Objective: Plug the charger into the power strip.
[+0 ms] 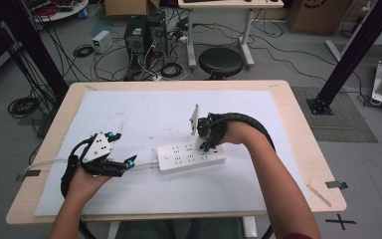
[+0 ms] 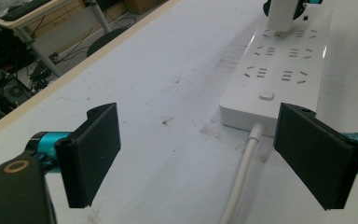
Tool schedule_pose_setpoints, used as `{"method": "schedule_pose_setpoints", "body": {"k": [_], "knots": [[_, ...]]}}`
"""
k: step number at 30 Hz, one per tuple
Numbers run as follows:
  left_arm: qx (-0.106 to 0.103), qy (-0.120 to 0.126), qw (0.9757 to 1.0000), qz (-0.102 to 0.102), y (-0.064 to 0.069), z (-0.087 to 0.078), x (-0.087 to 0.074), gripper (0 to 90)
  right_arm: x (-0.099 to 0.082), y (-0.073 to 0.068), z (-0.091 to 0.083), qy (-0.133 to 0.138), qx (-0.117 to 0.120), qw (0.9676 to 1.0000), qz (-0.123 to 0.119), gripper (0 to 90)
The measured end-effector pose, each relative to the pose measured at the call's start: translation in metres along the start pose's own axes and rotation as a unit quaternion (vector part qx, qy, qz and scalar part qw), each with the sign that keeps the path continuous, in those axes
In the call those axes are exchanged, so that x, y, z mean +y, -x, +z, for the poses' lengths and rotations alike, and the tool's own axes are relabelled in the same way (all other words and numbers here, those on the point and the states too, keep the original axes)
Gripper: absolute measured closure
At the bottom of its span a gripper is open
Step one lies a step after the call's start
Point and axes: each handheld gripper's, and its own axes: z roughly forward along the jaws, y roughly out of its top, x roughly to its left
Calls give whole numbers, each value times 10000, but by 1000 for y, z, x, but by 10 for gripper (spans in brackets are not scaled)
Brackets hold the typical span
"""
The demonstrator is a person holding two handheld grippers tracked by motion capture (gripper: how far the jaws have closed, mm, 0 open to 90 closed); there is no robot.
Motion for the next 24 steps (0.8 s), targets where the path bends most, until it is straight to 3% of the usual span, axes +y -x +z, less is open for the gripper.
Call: {"method": "schedule_pose_setpoints", "body": {"k": [6,7,13,18,24], "knots": [[-34,48,10000,18,4,5,3,148,7,1,10,-226,68,9996,-168,634],[-31,50,10000,15,4,5,3,148,7,2,12,-144,91,9997,-182,634],[-19,36,10000,-14,3,6,1,148,5,5,13,-75,198,9997,-74,636],[2,76,10000,-10,3,4,1,148,4,13,18,-12,459,9989,27,635],[26,82,9999,-84,2,1,-5,148,5,13,21,-101,461,9989,39,635]]}}
